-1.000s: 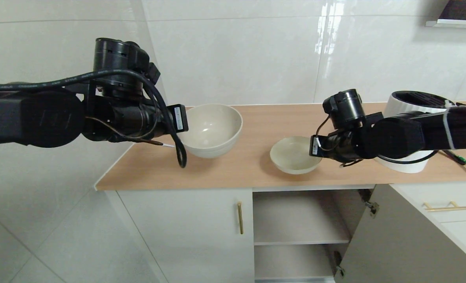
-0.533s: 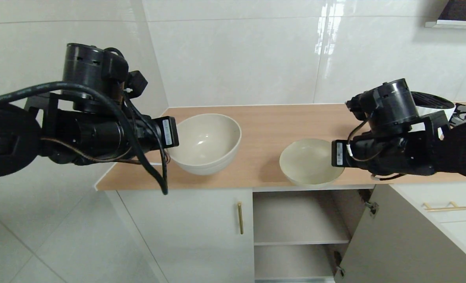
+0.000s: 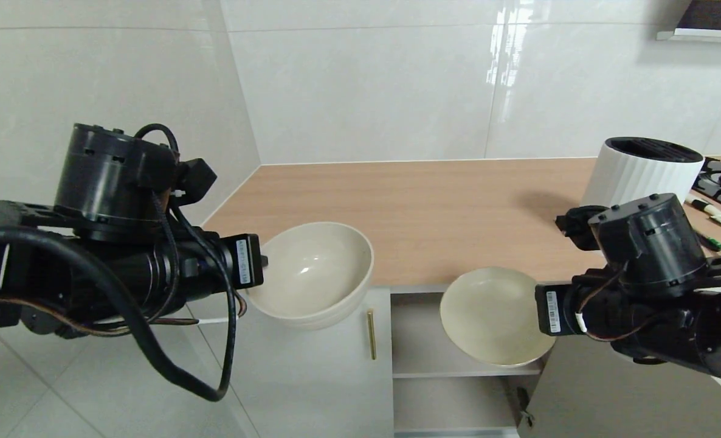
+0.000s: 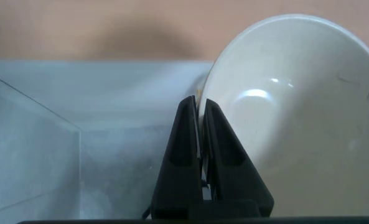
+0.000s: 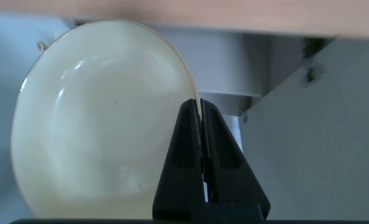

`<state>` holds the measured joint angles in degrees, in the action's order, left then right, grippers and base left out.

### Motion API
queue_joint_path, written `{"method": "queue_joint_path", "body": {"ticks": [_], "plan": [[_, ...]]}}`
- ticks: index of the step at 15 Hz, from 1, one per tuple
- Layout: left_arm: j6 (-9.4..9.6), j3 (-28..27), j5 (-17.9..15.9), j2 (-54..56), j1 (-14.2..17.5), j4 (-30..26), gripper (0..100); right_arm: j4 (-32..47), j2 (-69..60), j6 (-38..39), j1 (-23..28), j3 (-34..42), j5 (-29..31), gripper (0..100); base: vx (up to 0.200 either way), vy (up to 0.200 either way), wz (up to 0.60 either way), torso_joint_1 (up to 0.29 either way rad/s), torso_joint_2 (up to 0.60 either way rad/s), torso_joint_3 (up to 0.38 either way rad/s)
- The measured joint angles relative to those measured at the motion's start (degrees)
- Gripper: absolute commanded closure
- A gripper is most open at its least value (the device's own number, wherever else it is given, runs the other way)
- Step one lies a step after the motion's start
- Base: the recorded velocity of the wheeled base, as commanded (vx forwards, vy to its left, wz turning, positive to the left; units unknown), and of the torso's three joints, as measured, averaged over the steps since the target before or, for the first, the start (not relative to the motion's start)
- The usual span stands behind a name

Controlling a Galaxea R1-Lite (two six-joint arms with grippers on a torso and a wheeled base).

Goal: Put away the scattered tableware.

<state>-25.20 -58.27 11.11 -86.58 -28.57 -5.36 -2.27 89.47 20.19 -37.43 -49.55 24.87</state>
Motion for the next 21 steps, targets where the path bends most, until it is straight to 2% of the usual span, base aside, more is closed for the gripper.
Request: {"method": "queue_joint_path", "body": {"ticks": [4, 13, 18, 21], "plan": [[0.22, 2.6, 0.0, -0.9, -2.2, 3.3, 100, -2.3, 2.6, 0.0, -0.4, 2.9, 0.0, 100, 0.0, 0.0, 0.0, -0.165, 0.47, 0.288], [0.27, 3.8, 0.1, -2.7, -4.8, 4.0, 100, -2.5, 7.3, 0.1, -0.5, 3.1, 0.0, 100, 0.0, 0.0, 0.0, -0.14, 0.47, 0.324], [0.35, 3.9, 0.1, -3.2, -5.0, 4.0, 100, -3.6, 9.1, 0.1, -0.4, 3.1, 0.1, 100, 0.0, 0.0, 0.0, -0.061, 0.44, 0.371], [0.35, 4.0, 0.1, -3.6, -5.0, 3.9, 100, -3.6, 9.7, 0.1, -0.5, 3.2, 0.1, 100, 0.0, 0.0, 0.0, -0.015, 0.17, 0.15]]}}
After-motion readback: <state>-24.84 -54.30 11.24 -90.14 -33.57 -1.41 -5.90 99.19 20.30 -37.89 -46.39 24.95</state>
